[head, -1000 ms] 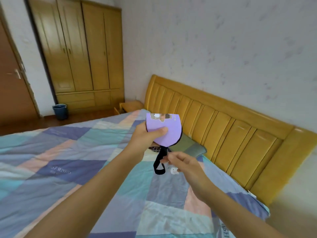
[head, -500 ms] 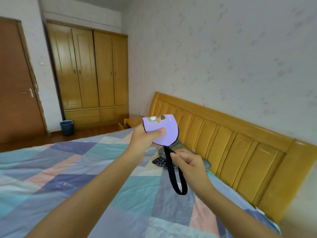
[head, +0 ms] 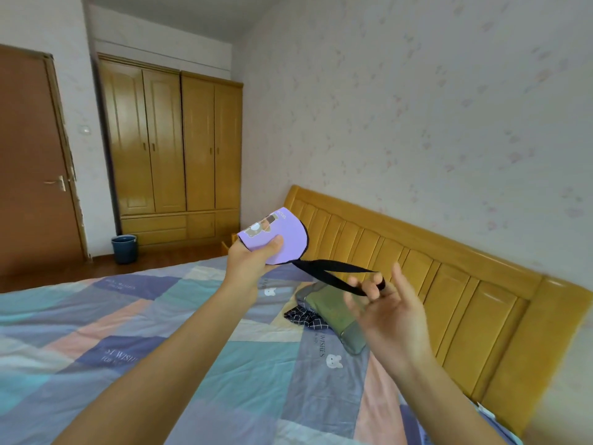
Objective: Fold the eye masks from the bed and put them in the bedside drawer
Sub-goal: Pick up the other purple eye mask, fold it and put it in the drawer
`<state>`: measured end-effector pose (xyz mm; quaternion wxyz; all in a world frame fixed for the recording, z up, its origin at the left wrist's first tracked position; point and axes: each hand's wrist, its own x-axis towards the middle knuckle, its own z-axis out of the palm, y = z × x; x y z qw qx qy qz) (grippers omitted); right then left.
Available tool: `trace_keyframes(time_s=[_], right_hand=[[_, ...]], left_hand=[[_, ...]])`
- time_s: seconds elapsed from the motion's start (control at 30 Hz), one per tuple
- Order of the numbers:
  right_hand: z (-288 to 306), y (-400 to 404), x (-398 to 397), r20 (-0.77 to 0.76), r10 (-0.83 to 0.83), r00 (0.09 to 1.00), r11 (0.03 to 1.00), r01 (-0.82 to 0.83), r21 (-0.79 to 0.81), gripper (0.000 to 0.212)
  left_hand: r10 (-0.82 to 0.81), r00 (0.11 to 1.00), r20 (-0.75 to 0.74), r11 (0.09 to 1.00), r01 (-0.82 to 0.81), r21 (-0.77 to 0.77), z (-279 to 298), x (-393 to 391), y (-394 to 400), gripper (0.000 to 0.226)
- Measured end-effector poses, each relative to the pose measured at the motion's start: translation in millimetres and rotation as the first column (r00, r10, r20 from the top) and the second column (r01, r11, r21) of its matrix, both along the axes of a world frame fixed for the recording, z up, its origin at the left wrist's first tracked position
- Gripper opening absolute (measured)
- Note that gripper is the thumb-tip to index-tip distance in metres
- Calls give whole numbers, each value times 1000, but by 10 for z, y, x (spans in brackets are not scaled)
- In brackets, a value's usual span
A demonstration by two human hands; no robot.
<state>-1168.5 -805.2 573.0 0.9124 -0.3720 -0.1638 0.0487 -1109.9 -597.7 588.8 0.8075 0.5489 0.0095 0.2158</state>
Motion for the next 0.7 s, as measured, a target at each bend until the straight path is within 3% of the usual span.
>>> trace_keyframes(time_s=[0.07,0.13,0.2,0.23,0.27,0.33,0.4,0.43,0.47,0.5,0.53,0.57,0.63,0.7], right_hand=[[71,0,22,-35,90,995,978,-82,194,42],[161,16,74,21,103,994,975,-105,195,62],[199,17,216,62,-12,998,996,18,-84,72],[206,24,282,99,-102,990,940,128,-315,71],[215,41,318,147,-169,975,809,223,-544,66],[135,17,426,262,-219,940,431,334,-838,53],[-13,-37,403,482,-24,876,-26,481,-876,47],[-80,-46,352,540,106,835,-132,550,-825,43],[-116,-59,305,544,171,821,-87,563,-822,38],[-130,-68,232,496,194,846,82,490,-868,33],[-108,-58,200,426,194,884,310,357,-881,29],[-90,-67,165,369,174,913,515,236,-824,28],[-36,-103,181,237,140,961,816,24,-578,26],[-25,-118,200,98,187,977,963,-162,-216,21]], left_hand=[[-8,1000,13,1000,8,16,-21,-26,-50,37],[-21,999,24,999,20,34,-48,-53,-102,34],[-32,999,40,999,31,43,-61,-82,-117,33],[-41,998,54,998,38,46,-59,-97,-115,33],[-52,996,73,998,48,48,-51,-111,-109,32],[-62,992,110,997,58,44,-26,-131,-91,32],[-47,989,141,999,43,29,13,-149,-64,31],[-36,988,152,999,33,23,30,-152,-48,31],[-25,988,155,1000,23,19,45,-154,-27,31],[-19,989,150,1000,18,10,50,-149,-1,32],[-25,990,140,1000,25,-1,52,-147,27,33],[-44,991,126,999,46,-13,49,-144,50,34],[-108,989,100,994,109,-6,27,-140,78,34],[-157,983,93,988,155,30,11,-148,68,31]])
